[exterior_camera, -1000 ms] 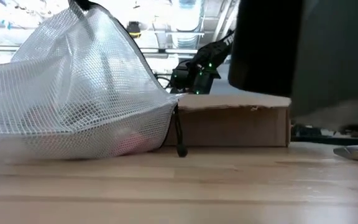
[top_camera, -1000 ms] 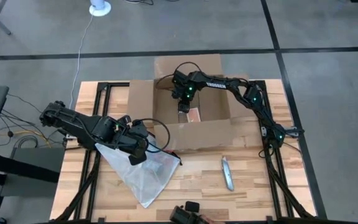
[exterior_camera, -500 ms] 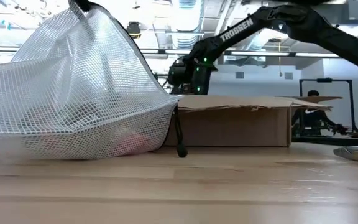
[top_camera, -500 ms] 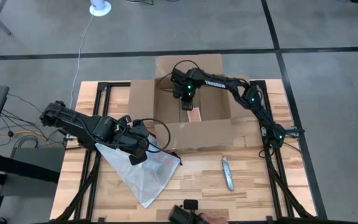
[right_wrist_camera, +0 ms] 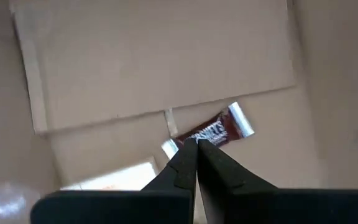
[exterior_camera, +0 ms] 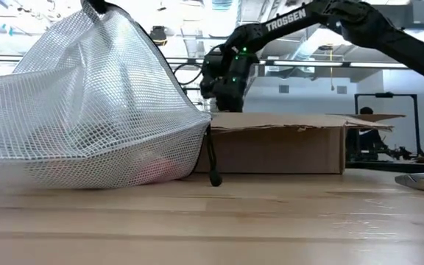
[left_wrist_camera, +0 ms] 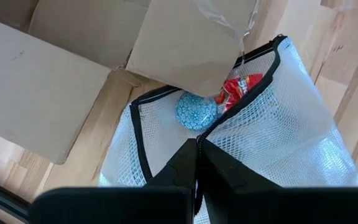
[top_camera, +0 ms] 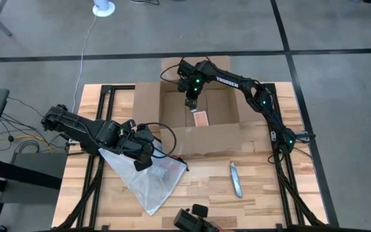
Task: Unpack boxes
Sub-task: Put the brown candy into the transparent zip bag
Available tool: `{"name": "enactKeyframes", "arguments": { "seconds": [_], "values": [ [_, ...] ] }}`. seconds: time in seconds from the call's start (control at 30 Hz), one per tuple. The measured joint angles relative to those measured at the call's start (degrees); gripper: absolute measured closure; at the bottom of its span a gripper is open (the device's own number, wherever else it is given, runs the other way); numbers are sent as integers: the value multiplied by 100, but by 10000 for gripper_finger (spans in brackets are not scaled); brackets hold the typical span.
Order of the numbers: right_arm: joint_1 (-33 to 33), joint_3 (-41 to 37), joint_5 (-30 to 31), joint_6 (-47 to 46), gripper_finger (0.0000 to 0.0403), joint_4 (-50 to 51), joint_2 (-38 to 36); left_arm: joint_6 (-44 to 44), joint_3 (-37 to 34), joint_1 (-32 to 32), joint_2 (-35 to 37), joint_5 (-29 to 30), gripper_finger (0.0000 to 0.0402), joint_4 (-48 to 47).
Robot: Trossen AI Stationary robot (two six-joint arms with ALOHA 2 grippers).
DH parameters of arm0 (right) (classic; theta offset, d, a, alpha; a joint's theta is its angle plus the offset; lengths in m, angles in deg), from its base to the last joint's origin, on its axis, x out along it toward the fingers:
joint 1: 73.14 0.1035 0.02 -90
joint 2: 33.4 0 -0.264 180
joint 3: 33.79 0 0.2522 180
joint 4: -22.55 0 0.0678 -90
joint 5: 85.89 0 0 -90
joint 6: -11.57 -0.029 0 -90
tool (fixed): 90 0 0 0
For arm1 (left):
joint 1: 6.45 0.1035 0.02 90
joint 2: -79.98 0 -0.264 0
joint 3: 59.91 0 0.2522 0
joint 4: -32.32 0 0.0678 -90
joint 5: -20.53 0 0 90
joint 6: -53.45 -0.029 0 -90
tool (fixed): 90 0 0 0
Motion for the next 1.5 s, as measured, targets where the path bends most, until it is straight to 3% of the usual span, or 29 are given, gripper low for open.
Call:
{"name": "enactKeyframes", "arguments": {
  "seconds": [0.1, 0.2, 0.6, 0.77, 1.07, 1.2, 1.4, 1.5],
  "values": [
    [-20, -275, 56, -441, 389, -105, 17, 72, 0, -2, 0, -90, 402, 4],
    [-11, -483, 71, -699, 351, -175, 17, 84, 0, 1, 0, -148, 402, 12],
    [-124, -1057, 109, -1662, 110, -933, 19, 44, -2, 1, 0, -268, 402, 39],
    [-124, -1061, 68, -2051, 76, -919, 206, -4, 0, 1, 0, -281, 402, 40],
    [-142, -1027, -387, -2353, 104, -1053, 356, -91, -4, 1, 0, -278, 402, 9],
    [-179, -1039, -629, -2427, 157, -1039, 362, -91, -4, 1, 0, -279, 402, 6],
    [-139, -1048, -862, -2377, 274, -1028, 371, -91, -4, 1, 0, -277, 402, 3],
    [-93, -1048, -860, -2305, 299, -1023, 373, -91, -4, 1, 0, -277, 402, 3]
  ]
}}
